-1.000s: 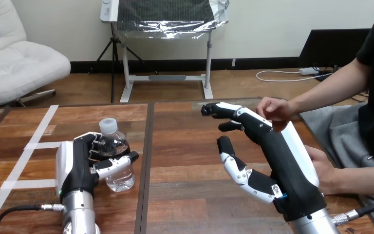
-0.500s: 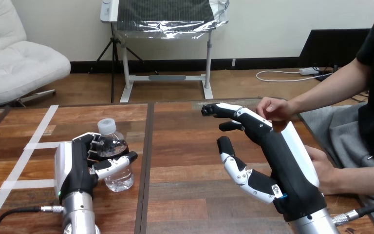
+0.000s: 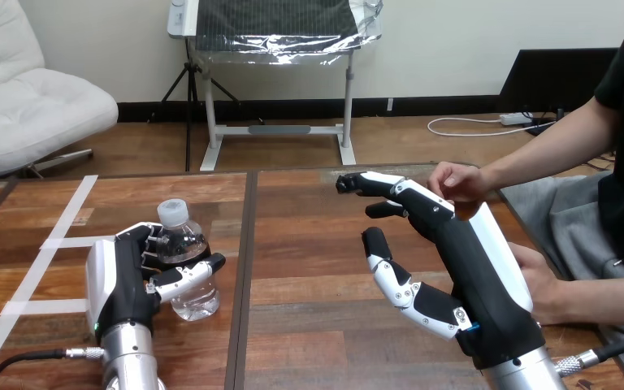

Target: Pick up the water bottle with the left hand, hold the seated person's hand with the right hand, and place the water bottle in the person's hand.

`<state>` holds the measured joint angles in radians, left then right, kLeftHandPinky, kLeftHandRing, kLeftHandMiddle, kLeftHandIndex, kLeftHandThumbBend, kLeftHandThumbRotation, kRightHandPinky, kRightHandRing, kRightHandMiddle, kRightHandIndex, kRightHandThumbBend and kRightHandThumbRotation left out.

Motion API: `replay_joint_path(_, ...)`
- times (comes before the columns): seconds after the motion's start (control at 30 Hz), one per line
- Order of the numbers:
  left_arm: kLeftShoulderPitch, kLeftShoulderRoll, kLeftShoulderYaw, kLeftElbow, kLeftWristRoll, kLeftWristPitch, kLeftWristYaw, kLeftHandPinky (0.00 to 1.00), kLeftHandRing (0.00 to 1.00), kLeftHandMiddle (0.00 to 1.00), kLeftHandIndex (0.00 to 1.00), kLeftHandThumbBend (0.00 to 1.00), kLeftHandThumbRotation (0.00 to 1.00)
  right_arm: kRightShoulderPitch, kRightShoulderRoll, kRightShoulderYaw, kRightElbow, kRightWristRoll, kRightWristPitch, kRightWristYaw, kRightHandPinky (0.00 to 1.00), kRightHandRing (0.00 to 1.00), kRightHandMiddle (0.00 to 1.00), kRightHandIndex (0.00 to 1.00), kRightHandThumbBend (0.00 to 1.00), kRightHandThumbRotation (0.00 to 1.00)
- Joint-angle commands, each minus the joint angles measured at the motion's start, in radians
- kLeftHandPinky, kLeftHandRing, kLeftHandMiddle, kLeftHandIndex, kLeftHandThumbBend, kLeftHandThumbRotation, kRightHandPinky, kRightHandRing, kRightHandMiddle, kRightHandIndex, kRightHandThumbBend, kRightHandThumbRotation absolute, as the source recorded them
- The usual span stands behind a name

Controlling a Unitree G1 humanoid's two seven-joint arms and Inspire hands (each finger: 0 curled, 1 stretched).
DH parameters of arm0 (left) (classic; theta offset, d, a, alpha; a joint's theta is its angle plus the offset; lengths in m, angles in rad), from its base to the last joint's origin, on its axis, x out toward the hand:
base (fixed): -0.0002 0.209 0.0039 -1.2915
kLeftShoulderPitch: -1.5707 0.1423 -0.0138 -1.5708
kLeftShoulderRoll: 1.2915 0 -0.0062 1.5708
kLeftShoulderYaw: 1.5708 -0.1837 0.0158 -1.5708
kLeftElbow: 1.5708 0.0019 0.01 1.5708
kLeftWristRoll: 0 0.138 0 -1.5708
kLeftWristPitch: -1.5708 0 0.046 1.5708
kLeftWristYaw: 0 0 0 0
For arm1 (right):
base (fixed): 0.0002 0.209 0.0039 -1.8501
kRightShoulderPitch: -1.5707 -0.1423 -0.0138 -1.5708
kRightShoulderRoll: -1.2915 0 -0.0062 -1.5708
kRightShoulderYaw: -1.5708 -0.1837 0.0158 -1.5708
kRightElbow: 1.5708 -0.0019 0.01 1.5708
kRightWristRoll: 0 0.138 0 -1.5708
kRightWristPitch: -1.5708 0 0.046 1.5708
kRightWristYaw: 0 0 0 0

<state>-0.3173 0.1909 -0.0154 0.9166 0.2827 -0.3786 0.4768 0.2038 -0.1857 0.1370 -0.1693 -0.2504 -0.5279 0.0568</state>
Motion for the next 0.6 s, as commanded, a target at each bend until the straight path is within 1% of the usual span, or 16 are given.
replay_joint_path(0.0,-0.068,0.016,0.005,-0.008,0.001,-0.024,0.010,0.41,0.43,0.46,0.51,0.65,0.00,-0.039,0.008,-0.021,-0.040,0.002,0.006,-0.013,0.72,0.81,0.80,0.74,0.14,0.00)
replay_joint_path(0.03,-0.066,0.015,0.005,-0.011,0.001,-0.024,0.010,0.42,0.43,0.46,0.51,0.65,0.00,-0.039,0.008,-0.021,-0.041,0.003,0.007,-0.013,0.72,0.81,0.80,0.74,0.14,0.00)
replay_joint_path(0.33,-0.041,0.004,0.017,-0.044,-0.030,-0.087,-0.006,0.41,0.43,0.46,0.50,0.66,0.00,-0.040,0.005,-0.023,-0.039,0.002,0.005,-0.014,0.72,0.81,0.80,0.74,0.14,0.00)
replay_joint_path(0.43,-0.028,0.003,0.016,-0.062,-0.040,-0.126,-0.019,0.40,0.42,0.45,0.50,0.66,0.00,-0.042,0.005,-0.023,-0.036,0.005,0.001,-0.014,0.72,0.81,0.80,0.74,0.14,0.00)
replay_joint_path(0.57,0.006,-0.011,0.016,-0.138,-0.054,-0.135,-0.030,0.39,0.41,0.44,0.50,0.66,0.00,-0.042,0.006,-0.023,-0.038,0.006,0.004,-0.013,0.72,0.80,0.80,0.74,0.14,0.00)
